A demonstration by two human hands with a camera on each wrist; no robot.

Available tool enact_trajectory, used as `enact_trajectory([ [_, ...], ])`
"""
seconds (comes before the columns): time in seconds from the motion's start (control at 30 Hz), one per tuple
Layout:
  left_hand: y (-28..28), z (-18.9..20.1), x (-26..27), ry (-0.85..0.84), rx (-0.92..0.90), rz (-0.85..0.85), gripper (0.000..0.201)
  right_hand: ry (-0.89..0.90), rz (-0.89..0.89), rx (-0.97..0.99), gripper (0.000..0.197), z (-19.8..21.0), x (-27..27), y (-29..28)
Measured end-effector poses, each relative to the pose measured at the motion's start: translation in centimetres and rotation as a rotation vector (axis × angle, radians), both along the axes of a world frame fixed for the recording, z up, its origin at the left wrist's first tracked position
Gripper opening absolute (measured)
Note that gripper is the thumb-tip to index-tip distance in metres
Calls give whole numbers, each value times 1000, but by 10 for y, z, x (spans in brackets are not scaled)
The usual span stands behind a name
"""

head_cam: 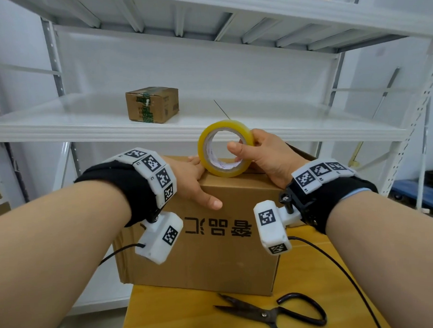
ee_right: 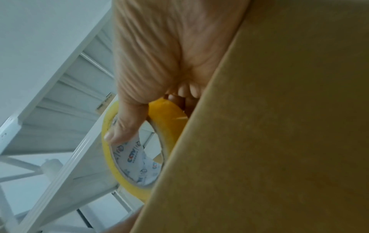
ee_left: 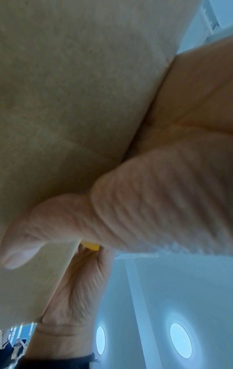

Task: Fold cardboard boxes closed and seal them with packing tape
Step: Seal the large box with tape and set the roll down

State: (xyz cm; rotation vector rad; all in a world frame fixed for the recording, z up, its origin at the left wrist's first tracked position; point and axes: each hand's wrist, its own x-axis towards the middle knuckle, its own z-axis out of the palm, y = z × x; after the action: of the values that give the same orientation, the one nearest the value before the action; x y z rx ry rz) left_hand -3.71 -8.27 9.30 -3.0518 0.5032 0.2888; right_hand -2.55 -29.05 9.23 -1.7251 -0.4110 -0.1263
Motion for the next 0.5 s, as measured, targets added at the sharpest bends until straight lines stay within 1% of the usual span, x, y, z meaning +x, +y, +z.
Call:
enact_trajectory([
  [0.07, -1, 0, -2, -8, 15, 17, 140, -7, -46, 69, 38, 0, 0, -2],
  [0.17, -5, 3, -8, -23, 55, 53, 130, -32, -139, 133, 34, 0, 3, -6],
  [0.27, -7, 4, -11, -21, 64, 59, 128, -69, -213, 123, 30, -1, 5, -8],
  [0.37, -6, 4, -12, -16, 54, 62, 128, -104, -288, 106, 36, -2, 8, -5],
  [0.4, -6, 4, -13, -16, 52, 62, 127, -113, -315, 106, 36, -2, 9, -4],
  [0.5, -6, 3, -14, -13, 51, 62, 127, -107, -356, 125, 24, -2, 10, -4],
])
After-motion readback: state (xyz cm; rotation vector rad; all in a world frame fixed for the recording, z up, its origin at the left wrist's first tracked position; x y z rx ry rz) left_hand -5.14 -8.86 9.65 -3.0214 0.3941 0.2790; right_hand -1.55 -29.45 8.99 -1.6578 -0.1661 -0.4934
